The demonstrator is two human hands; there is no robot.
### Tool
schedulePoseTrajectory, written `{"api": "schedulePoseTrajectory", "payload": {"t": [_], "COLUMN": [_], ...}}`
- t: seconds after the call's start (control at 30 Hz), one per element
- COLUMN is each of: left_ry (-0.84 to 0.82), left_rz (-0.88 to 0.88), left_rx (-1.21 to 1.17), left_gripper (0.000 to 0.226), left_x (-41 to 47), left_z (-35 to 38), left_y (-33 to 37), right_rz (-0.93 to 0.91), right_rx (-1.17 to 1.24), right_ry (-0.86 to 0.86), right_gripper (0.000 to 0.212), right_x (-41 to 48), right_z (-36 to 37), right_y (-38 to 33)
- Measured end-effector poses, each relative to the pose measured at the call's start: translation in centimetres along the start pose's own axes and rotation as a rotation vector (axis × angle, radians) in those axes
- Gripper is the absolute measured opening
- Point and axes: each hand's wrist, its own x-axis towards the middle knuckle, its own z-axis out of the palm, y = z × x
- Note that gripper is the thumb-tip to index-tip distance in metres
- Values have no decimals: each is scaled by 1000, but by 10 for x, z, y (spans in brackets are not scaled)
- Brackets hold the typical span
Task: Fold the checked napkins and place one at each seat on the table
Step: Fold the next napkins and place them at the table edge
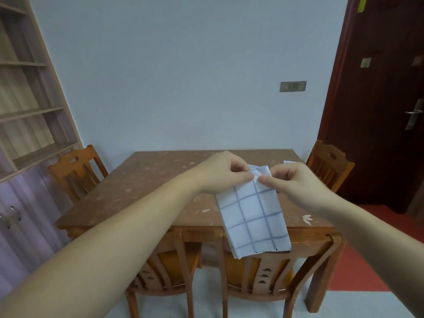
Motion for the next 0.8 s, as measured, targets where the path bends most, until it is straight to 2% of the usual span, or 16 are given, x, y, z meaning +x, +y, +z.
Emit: {"api": "schedulePoseTrajectory", "payload": {"t": [0.13,0.3,0.4,0.5,0.8], "left_ry": [-87,68,146,146,277], "left_rz": [24,116,191,192,217], "left_rx": [1,72,117,160,141], "left_gripper": [20,45,44,38,39], "left_x": [-1,1,0,0,2], "left_z": [-5,9,14,14,3], "left_y": [5,13,15,21,20], "right_rz": [-68,-140,-155,-187,-164], "right_rx": [-7,-20,-93,-177,-189], "right_ry": [30,196,306,387,400], "right_gripper": [42,42,41,39,49], "right_x": [-2,1,0,-3,-12], "right_z": [3,13,21,26,31], "right_y": [0,2,4,3,12]}}
